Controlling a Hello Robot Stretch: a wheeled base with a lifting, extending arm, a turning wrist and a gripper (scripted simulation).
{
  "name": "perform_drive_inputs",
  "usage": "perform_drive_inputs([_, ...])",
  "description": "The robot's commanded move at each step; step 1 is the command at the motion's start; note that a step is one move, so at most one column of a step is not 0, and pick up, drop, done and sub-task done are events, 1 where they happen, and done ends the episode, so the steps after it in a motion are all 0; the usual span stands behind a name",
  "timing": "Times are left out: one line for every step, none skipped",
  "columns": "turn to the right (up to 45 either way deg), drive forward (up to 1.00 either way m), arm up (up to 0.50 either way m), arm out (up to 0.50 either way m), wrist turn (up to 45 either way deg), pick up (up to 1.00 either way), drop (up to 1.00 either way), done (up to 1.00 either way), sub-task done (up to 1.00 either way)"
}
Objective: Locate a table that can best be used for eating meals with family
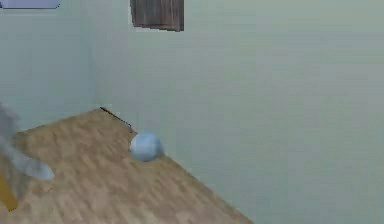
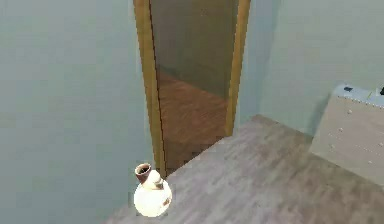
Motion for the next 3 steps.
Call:
perform_drive_inputs([-33.0, 0.00, 0.00, 0.00, 0.0, 0.00, 0.00, 0.00, 0.00])
perform_drive_inputs([0.0, 0.20, 0.00, 0.00, 0.0, 0.00, 0.00, 0.00, 0.00])
perform_drive_inputs([-45.0, 0.00, 0.00, 0.00, 0.0, 0.00, 0.00, 0.00, 0.00])
